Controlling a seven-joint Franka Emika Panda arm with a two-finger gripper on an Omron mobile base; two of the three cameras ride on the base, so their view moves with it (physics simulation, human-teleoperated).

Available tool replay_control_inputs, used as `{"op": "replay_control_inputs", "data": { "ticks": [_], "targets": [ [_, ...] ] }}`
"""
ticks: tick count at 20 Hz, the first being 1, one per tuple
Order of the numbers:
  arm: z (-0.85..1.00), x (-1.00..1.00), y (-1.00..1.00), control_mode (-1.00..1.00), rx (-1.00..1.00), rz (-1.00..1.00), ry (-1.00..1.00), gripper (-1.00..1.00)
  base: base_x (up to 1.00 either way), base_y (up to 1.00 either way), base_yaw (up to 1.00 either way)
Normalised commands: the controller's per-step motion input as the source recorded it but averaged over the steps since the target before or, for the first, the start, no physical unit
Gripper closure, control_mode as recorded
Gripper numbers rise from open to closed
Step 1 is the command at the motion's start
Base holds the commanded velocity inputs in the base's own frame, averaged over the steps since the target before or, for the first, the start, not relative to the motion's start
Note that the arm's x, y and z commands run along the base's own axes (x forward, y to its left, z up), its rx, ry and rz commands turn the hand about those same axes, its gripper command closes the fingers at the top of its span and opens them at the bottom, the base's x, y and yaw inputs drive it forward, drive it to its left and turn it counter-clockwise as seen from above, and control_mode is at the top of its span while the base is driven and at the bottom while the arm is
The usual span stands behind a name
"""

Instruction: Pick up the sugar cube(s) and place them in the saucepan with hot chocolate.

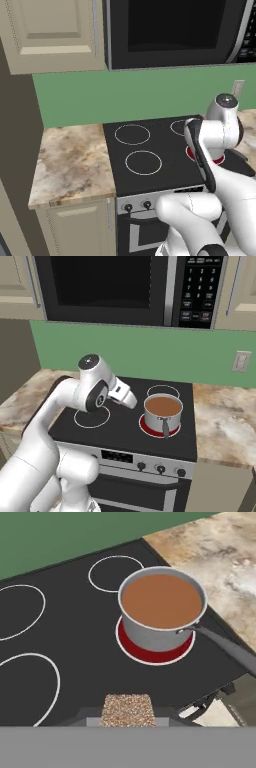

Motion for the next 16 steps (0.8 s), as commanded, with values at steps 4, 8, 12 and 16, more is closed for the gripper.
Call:
{"op": "replay_control_inputs", "data": {
  "ticks": [4,8,12,16],
  "targets": [
    [0.08,0.02,-0.57,-1.0,-0.12,-0.24,0.0,1.0,0.0,0.0,0.0],
    [-0.06,0.01,-0.36,-1.0,-0.03,-0.14,0.06,1.0,0.0,0.0,0.0],
    [-0.09,0.2,-0.61,-1.0,0.05,-0.11,0.09,1.0,0.0,0.0,0.0],
    [-0.01,0.5,-0.65,-1.0,0.08,0.0,0.0,1.0,0.0,0.0,0.0]
  ]
}}
